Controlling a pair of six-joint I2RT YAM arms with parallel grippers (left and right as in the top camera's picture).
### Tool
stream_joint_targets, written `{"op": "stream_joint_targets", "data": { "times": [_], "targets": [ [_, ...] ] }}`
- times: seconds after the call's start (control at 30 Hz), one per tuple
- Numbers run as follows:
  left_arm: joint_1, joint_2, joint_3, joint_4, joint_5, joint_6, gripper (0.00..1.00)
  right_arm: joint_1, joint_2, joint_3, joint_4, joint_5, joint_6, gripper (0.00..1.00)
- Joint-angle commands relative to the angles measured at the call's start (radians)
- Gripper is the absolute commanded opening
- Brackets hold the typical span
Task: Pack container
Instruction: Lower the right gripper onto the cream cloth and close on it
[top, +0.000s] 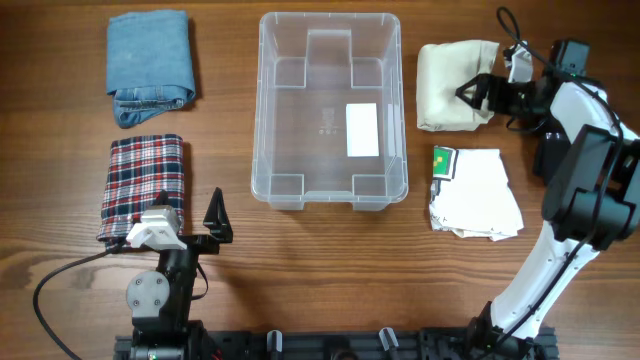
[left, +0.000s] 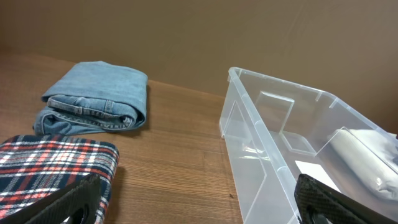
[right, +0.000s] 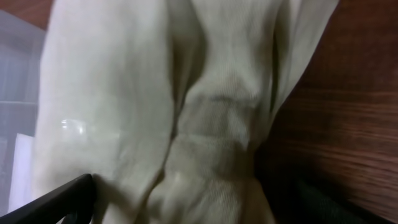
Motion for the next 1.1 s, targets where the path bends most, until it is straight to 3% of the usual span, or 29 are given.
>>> {"op": "stream_joint_targets", "data": {
  "times": [0.0, 0.77, 0.9, 1.0, 1.07],
  "targets": [
    [0.005, -0.007, -0.006, -0.001, 0.013, 0.013, 1.0, 0.011, 0.027, 0.018, 0.018, -0.064, 0.011, 1.0],
    [0.005, -0.007, -0.006, -0.001, 0.013, 0.013, 1.0, 0.013, 0.054, 0.014, 0.032, -0.116, 0.011, 0.94],
    [0.005, -0.007, -0.006, -0.001, 0.013, 0.013, 1.0, 0.016, 0.054, 0.014, 0.031, -0.116, 0.019, 0.89],
    [0.005, -0.007, -0.006, -0.001, 0.013, 0.013, 1.0, 0.018, 0.054, 0.014, 0.032, -0.115, 0.039, 0.7],
    [0.005, -0.007, -0.006, -0.001, 0.013, 0.013, 1.0, 0.018, 0.054, 0.014, 0.037, -0.116, 0.067, 0.64]
  ]
}}
